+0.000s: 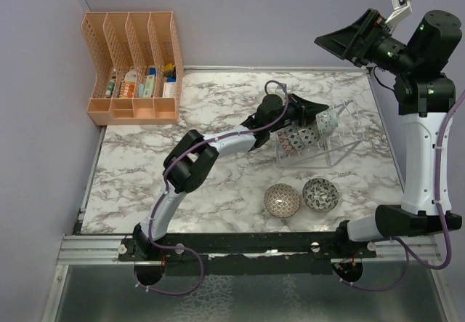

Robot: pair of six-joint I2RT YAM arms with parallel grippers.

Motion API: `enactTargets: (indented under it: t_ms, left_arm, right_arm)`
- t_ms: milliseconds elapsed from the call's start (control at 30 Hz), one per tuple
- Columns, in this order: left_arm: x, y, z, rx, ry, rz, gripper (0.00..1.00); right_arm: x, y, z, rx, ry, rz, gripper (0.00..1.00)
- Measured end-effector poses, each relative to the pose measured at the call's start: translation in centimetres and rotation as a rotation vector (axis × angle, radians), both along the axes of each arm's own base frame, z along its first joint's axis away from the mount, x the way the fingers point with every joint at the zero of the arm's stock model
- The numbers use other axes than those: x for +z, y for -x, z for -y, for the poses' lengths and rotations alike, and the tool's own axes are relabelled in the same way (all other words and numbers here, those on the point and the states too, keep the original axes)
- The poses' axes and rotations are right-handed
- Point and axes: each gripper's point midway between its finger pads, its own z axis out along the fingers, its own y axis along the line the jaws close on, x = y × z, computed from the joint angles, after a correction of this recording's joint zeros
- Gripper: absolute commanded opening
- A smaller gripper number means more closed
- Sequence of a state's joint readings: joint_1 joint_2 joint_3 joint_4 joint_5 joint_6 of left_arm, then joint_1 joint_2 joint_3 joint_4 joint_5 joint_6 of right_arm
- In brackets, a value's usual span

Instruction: Load the bowls into the dish rack

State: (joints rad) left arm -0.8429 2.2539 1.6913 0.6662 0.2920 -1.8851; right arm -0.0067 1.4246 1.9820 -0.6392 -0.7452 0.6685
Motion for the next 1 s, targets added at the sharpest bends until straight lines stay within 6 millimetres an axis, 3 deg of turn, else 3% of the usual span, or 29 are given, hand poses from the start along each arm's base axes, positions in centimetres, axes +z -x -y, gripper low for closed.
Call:
enactTargets:
  t_ms: [567,1000]
  left_arm:
    - [-3.0,0.0,-0.5,-0.006,-0.062,-0.037,0.27]
    - [-3.2,0.5,-0.6,-0.018,-0.142,-0.015,0.45]
  right_arm:
    - [-1.1,-0.4,0.0,0.001,-0.001,-0.031,0.99]
    - [-1.5,-0.4,-0.1,0.004,-0.006,-0.048,0.99]
